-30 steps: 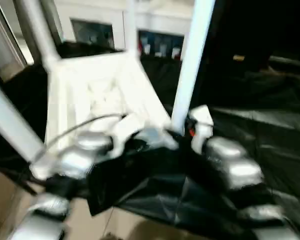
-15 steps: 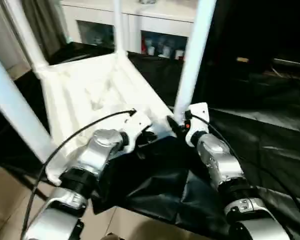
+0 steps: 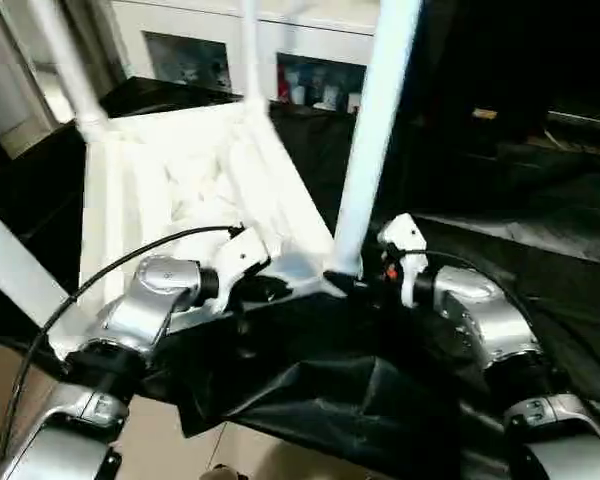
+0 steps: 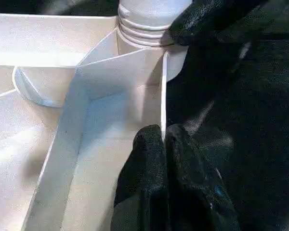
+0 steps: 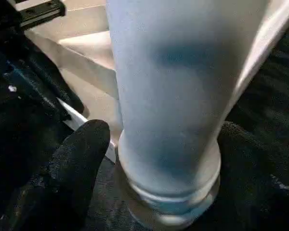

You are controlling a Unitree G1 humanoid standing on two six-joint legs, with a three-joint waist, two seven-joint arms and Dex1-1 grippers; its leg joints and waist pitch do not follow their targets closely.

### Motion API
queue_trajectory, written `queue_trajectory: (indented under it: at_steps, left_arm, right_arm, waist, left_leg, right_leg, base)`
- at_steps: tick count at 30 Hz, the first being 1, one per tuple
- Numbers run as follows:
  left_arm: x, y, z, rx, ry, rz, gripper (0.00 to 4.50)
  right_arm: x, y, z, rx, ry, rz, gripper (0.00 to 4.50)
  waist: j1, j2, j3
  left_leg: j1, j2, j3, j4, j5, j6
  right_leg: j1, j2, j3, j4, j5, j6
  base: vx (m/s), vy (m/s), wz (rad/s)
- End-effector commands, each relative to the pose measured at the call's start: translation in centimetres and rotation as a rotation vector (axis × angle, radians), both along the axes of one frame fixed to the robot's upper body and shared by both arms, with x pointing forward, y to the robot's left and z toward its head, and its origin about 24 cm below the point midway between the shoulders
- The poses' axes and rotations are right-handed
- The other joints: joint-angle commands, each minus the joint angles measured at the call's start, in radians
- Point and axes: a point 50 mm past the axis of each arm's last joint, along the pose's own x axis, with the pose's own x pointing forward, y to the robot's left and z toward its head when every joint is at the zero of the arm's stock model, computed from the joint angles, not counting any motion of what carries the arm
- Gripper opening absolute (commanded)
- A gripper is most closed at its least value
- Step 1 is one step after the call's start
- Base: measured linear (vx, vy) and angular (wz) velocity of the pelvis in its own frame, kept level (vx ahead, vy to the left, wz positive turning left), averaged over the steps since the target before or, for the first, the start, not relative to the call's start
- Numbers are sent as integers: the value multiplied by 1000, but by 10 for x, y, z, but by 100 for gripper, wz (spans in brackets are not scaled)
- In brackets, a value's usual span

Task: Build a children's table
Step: Rotate leg to tighten

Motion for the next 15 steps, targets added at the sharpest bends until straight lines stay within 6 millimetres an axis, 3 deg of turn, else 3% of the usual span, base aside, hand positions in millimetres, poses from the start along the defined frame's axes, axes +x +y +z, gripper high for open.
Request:
queue_trajectory:
  at_steps: [1, 4, 10, 13, 14, 15]
  left_arm:
    - [-1, -12, 6, -39, -26, -50, 0]
    - [-1, -12, 6, -40, -22, -55, 0]
    - [2, -13, 1, 1, -33, -14, 0]
    - [17, -17, -2, 50, -78, 141, 0]
    - [18, -19, -1, 45, -81, 157, 0]
    - [24, -26, 1, 19, -90, 221, 0]
  right_arm:
    - [-4, 14, -2, -2, 16, 90, 339]
    - [-4, 16, -2, 9, 23, 100, 303]
    - [-5, 20, -7, 6, 38, 75, 274]
    - [1, 22, -19, -17, 40, -106, 271]
    - [2, 22, -20, -18, 42, -129, 269]
    - [6, 25, -26, -5, 64, -245, 269]
  waist:
    - [2, 1, -73]
    - [1, -1, -74]
    - [2, -5, -76]
    - [-2, -4, -68]
    - [-4, -5, -64]
    - [-5, -7, -65]
  left_leg:
    - [17, 40, -11, -60, -142, 49]
    - [17, 40, -12, -62, -145, 38]
    - [14, 38, -10, -57, -110, 57]
    - [18, 37, -10, -63, -163, 36]
    - [26, 37, -11, -67, -212, 11]
    - [28, 37, -13, -70, -240, -11]
  right_leg:
    - [50, -73, 32, -62, -10, -276]
    - [51, -73, 32, -61, -26, -267]
    - [53, -72, 32, -57, 20, -269]
    - [45, -74, 33, -71, -79, -259]
    - [39, -75, 34, -80, -176, -246]
    - [42, -78, 35, -84, -243, -228]
  base:
    - [0, 0, 0]
    - [0, 0, 0]
    - [0, 0, 0]
    - [0, 0, 0]
    - [0, 0, 0]
    - [0, 0, 0]
